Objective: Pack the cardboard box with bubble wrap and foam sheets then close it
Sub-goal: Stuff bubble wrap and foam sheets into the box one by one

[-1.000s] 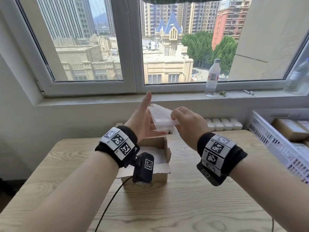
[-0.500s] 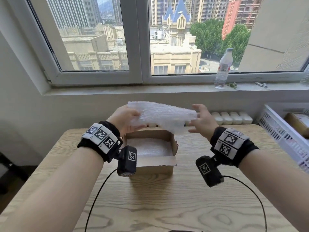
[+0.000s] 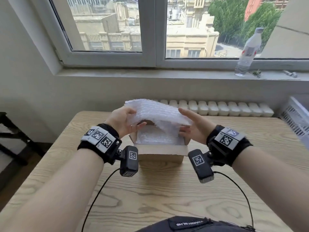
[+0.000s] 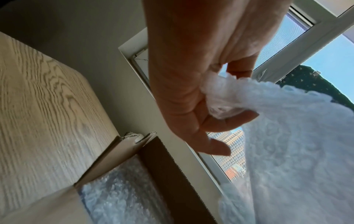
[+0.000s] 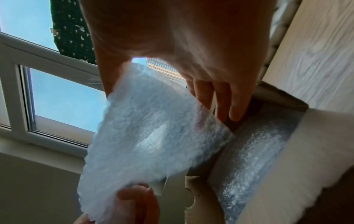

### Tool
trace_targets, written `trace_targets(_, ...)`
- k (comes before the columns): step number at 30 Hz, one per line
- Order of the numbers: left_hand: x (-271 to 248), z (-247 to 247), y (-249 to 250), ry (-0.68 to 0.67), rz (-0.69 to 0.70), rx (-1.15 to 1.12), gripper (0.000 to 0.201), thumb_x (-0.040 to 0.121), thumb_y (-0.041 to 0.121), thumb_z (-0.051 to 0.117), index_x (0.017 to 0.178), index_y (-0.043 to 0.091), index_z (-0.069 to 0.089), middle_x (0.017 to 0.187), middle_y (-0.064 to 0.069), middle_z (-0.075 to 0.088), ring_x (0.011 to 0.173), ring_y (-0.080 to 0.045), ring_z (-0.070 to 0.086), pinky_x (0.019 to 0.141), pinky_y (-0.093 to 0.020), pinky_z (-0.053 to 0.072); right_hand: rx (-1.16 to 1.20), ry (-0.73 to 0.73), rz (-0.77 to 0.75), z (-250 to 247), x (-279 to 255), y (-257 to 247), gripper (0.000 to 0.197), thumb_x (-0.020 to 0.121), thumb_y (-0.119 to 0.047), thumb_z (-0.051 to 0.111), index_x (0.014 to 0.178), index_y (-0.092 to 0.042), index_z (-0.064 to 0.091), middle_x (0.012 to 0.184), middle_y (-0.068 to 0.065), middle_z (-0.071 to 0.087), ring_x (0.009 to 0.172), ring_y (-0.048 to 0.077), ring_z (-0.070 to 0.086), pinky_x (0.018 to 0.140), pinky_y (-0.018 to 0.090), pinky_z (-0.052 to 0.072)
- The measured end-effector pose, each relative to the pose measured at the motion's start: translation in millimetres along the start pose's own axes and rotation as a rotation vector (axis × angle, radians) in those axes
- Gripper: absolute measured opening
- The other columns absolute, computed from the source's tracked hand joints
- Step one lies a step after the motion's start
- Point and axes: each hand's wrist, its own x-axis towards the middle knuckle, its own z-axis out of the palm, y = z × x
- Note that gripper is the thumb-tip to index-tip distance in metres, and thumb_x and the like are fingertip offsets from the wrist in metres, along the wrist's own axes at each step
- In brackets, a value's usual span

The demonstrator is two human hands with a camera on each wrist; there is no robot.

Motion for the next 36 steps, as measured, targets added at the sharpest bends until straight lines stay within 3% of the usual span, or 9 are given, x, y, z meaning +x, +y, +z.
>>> trace_targets(5,12.1,-3.0,-7.2,0.094,0.044,0.271,0.030,0.091,0.005,0.046,0.121,0.004,0.047,0.114,-0.014,0.056,0.087,-0.021,0.062,0.063,-0.031,0.059,0.144,0.085,0.001,-1.6,14.7,1.4,0.071,0.073,-0.010,0.073,0.136,-0.009,0.039,0.142,0.013,0.040,0.124,0.033,0.050,0.087,0.049,0.054)
trace_targets(8,23.6,-8.9,-15.6,0.287,0.209,0.815,0.054,0.086,0.016,0.058,0.135,0.012,0.037,0.129,-0.012,0.049,0.110,-0.027,0.055,0.088,-0.042,0.054,-0.228,0.404,-0.123,3.3,18.9,6.0,0.068,0.077,0.001,0.069,0.134,-0.012,0.034,0.124,0.009,0.047,0.115,0.027,0.053,0.092,0.045,0.052)
trace_targets(11,21.0,-5.8,-29.1,0.377,0.362,1.329,0.056,0.087,0.024,0.058,0.138,0.015,0.035,0.140,-0.011,0.037,0.122,-0.029,0.046,0.099,-0.039,0.041,-0.645,0.505,-0.215,12.7,16.3,12.6,0.053,0.082,-0.006,0.064,0.127,-0.018,0.038,0.099,0.001,0.051,0.080,0.014,0.054,0.072,0.032,0.051)
trace_targets(14,13.8,3.6,-50.9,0.384,0.575,1.666,0.043,0.089,0.026,0.055,0.131,0.022,0.046,0.146,-0.006,0.031,0.128,-0.027,0.037,0.103,-0.040,0.035,-0.845,0.508,-0.223,20.6,21.3,26.6,0.040,0.088,-0.009,0.058,0.123,-0.015,0.040,0.114,0.009,0.052,0.090,0.021,0.053,0.071,0.028,0.040)
trace_targets(17,13.8,11.1,-80.5,0.133,0.583,1.764,0.044,0.097,0.029,0.043,0.140,0.020,0.038,0.153,-0.003,0.028,0.138,-0.022,0.029,0.111,-0.036,0.027,-0.969,0.526,-0.195,25.9,32.0,41.1,0.039,0.091,-0.007,0.055,0.126,-0.007,0.039,0.128,0.015,0.044,0.110,0.027,0.052,0.082,0.025,0.037)
trace_targets(22,28.3,14.0,-116.0,-0.009,0.234,1.908,0.067,0.095,0.056,0.024,0.151,0.025,0.005,0.160,-0.010,-0.001,0.147,-0.033,0.002,0.118,-0.046,0.010,-1.268,0.490,-0.137,24.3,43.9,56.6,0.037,0.090,-0.002,0.047,0.126,-0.001,0.039,0.134,0.020,0.034,0.115,0.033,0.047,0.095,0.034,0.042)
trace_targets(27,36.1,18.9,-117.9,0.004,0.180,1.950,0.065,0.093,0.061,0.020,0.149,0.029,0.016,0.159,-0.016,0.005,0.142,-0.040,0.016,0.109,-0.050,0.027,-1.648,0.458,-0.212,28.7,36.6,62.7,0.029,0.080,-0.008,0.056,0.109,-0.009,0.052,0.148,0.014,0.017,0.134,0.031,0.022,0.109,0.042,0.025)
trace_targets(30,42.0,21.3,-111.5,0.035,0.170,1.925,0.049,0.097,0.050,0.021,0.139,0.030,0.034,0.155,-0.018,0.014,0.131,-0.040,0.030,0.098,-0.049,0.039,-1.691,0.322,-0.313,33.0,38.2,66.4,0.030,0.085,-0.014,0.049,0.114,-0.010,0.054,0.141,0.011,0.032,0.133,0.030,0.023,0.110,0.039,0.023)
trace_targets(36,55.7,17.6,-104.6,0.042,0.128,1.834,0.035,0.098,0.041,0.026,0.126,0.029,0.043,0.140,-0.021,0.031,0.121,-0.042,0.035,0.093,-0.047,0.041,-1.504,0.243,-0.008,32.9,52.4,76.2,0.045,0.096,-0.022,0.036,0.140,-0.026,0.028,0.154,0.016,0.010,0.141,0.042,0.008,0.109,0.048,0.029)
